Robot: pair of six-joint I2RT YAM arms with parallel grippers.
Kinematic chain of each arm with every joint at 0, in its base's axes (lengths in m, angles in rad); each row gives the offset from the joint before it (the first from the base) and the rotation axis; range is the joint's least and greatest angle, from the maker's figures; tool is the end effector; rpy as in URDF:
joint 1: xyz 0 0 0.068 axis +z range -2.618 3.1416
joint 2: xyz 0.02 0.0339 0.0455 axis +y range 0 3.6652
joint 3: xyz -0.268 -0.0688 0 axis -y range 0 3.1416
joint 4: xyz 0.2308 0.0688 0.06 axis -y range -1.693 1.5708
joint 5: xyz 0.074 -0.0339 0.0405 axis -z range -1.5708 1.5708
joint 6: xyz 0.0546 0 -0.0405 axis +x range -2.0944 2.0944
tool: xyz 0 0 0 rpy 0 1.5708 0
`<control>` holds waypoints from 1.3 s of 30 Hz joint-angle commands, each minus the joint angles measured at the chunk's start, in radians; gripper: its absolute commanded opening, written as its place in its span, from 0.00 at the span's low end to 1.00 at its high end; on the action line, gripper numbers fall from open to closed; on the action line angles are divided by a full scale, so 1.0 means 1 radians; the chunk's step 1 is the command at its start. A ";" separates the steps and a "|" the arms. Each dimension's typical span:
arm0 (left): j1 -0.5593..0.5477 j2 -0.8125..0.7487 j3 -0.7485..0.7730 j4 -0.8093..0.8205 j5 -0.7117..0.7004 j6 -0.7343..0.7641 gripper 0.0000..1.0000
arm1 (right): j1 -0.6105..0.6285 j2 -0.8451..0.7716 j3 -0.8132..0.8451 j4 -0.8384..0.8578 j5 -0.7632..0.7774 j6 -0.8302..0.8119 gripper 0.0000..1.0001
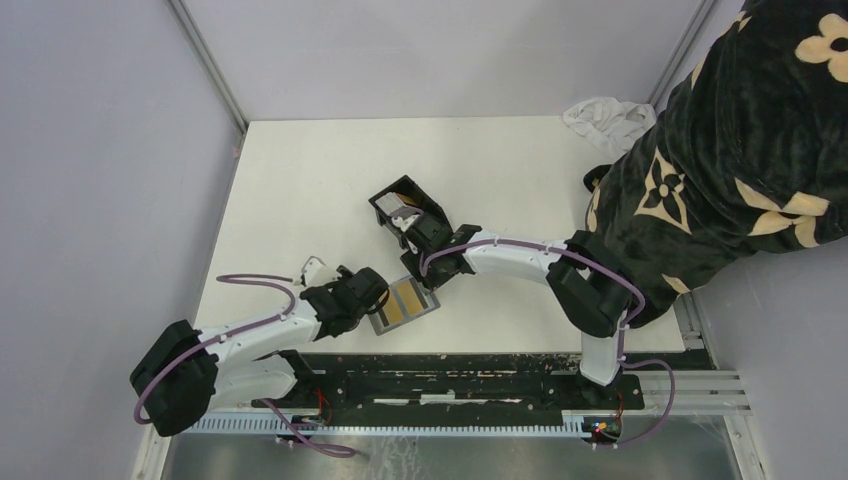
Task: Put the credit cards into the card holder
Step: Adjust the card holder at the center of the board.
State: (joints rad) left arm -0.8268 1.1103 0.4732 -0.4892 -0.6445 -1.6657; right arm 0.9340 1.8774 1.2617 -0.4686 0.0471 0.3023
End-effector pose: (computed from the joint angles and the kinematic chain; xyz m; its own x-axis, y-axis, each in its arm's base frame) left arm 0.1411 -0.1049 0.1583 -0.3534 -0.7911 -0.4992 -0.6478 0.5920 -0.4795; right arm 0.2304 0.3073 0.1711 -0.7370 -0.4964 -0.4587 -0.5977 0.7955 0.0995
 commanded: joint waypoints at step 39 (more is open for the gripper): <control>-0.150 0.144 -0.069 0.231 0.037 0.013 0.53 | -0.114 0.025 0.026 -0.033 0.066 0.043 0.01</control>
State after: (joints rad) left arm -0.9554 1.2011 0.4347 -0.3576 -0.6777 -1.7412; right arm 0.8261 1.9305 1.2858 -0.4950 0.1284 0.3340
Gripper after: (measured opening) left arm 0.522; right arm 0.061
